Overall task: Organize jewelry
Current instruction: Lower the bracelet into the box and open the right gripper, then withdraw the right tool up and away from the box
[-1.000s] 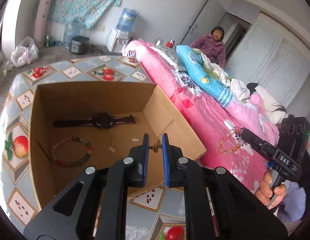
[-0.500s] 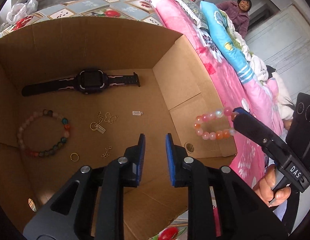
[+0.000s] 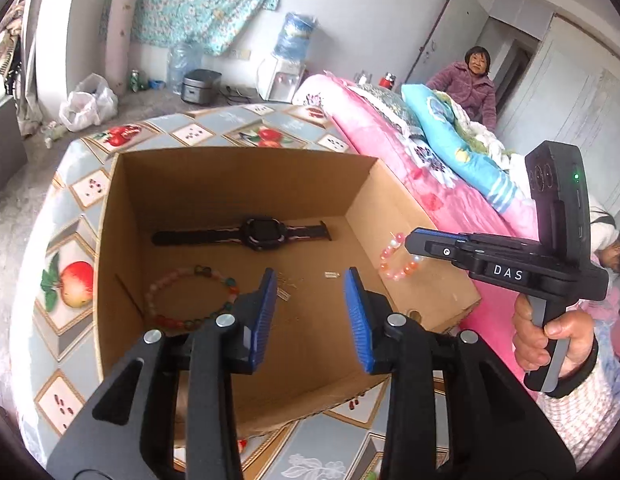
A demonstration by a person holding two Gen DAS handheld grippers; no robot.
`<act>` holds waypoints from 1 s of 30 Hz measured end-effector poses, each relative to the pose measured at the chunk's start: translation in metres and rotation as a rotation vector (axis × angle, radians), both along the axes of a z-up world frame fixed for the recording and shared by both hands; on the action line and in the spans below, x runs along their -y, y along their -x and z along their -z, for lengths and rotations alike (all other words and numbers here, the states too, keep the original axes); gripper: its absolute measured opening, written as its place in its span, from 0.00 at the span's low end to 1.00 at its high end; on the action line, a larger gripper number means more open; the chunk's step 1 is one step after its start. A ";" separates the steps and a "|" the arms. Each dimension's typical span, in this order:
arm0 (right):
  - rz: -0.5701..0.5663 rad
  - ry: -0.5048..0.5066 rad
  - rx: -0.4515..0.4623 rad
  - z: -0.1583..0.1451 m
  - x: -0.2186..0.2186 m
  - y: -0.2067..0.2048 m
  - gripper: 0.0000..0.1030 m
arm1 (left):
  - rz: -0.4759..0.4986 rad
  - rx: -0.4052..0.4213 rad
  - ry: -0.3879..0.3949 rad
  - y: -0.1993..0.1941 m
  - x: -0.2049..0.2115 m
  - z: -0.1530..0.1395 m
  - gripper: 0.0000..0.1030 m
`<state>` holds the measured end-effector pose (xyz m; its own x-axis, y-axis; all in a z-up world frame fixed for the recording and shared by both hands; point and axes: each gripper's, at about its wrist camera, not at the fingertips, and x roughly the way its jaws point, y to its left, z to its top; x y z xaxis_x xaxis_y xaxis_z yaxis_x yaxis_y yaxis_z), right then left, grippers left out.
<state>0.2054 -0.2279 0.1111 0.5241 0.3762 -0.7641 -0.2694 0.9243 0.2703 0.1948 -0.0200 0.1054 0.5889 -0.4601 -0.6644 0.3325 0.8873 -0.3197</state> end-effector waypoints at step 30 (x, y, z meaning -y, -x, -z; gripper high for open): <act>0.295 -0.197 -0.164 0.041 0.058 0.047 0.33 | -0.221 -0.187 0.111 0.012 -0.090 0.046 0.88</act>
